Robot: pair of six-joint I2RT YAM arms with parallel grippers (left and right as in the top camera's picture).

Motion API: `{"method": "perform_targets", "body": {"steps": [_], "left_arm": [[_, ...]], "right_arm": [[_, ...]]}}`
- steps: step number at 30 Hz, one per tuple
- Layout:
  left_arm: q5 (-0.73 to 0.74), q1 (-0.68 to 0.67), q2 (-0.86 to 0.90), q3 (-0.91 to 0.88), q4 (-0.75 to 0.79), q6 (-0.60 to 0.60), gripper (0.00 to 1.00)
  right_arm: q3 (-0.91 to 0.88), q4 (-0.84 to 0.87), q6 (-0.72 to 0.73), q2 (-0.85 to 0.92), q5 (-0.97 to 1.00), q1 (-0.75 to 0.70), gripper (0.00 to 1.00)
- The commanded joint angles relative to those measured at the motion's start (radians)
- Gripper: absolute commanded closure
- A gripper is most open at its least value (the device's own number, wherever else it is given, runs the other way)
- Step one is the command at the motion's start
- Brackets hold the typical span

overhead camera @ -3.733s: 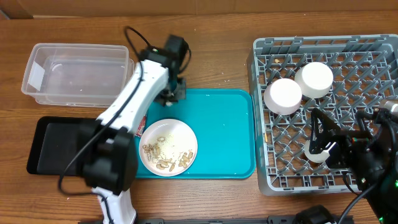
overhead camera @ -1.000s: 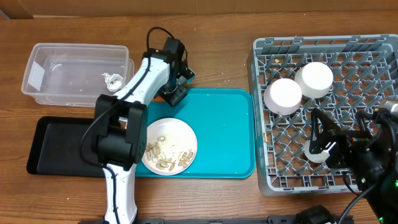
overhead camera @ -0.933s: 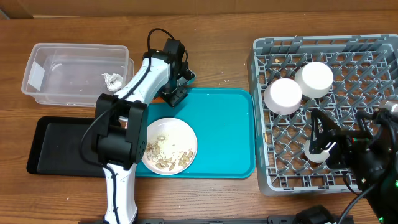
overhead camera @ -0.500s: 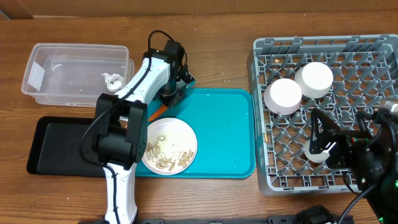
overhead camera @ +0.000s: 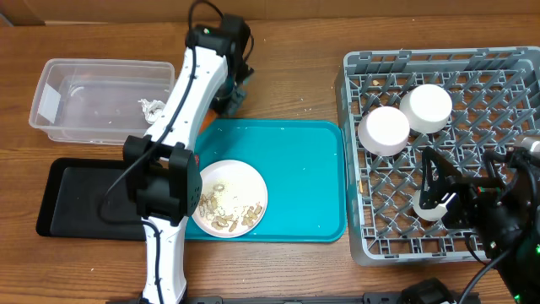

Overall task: Sort waste into correct bins and load items into the dishwasher
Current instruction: 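Carry the carrot left into the clear plastic bin and release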

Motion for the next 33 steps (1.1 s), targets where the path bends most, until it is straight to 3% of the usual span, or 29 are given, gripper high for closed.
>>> {"method": "perform_targets", "body": {"steps": [1, 6, 12, 17, 18, 20, 22, 26, 33], "left_arm": [[-0.116, 0.011, -0.005, 0.122, -0.060, -0.135, 0.94], [-0.164, 0.084, -0.005, 0.258, -0.142, -0.307, 0.86], [-0.114, 0.260, -0.002, 0.233, -0.092, -0.503, 0.80], [0.055, 0.391, -0.001, 0.192, -0.059, -0.529, 0.82], [0.064, 0.407, -0.001, 0.192, -0.056, -0.531, 0.79], [0.074, 0.429, -0.002, 0.192, -0.055, -0.530, 0.58], [0.077, 0.441, -0.002, 0.192, -0.063, -0.529, 0.48], [0.077, 0.444, -0.003, 0.194, -0.085, -0.472, 0.51], [0.077, 0.428, -0.042, 0.216, -0.169, -0.452, 0.44]], "right_arm": [[0.006, 0.005, 0.001, 0.000, 0.013, -0.001, 0.00], [0.006, 0.005, 0.001, 0.000, 0.013, -0.001, 0.00], [0.006, 0.005, 0.001, 0.000, 0.013, -0.001, 0.00], [0.006, 0.005, 0.001, 0.000, 0.013, -0.001, 0.00], [0.006, 0.005, 0.001, 0.000, 0.013, -0.001, 0.00], [0.006, 0.005, 0.001, 0.000, 0.013, -0.001, 0.00], [0.006, 0.005, 0.001, 0.000, 0.013, -0.001, 0.00], [0.006, 0.005, 0.001, 0.000, 0.013, -0.001, 0.00], [0.006, 0.005, 0.001, 0.000, 0.013, -0.001, 0.00]]}}
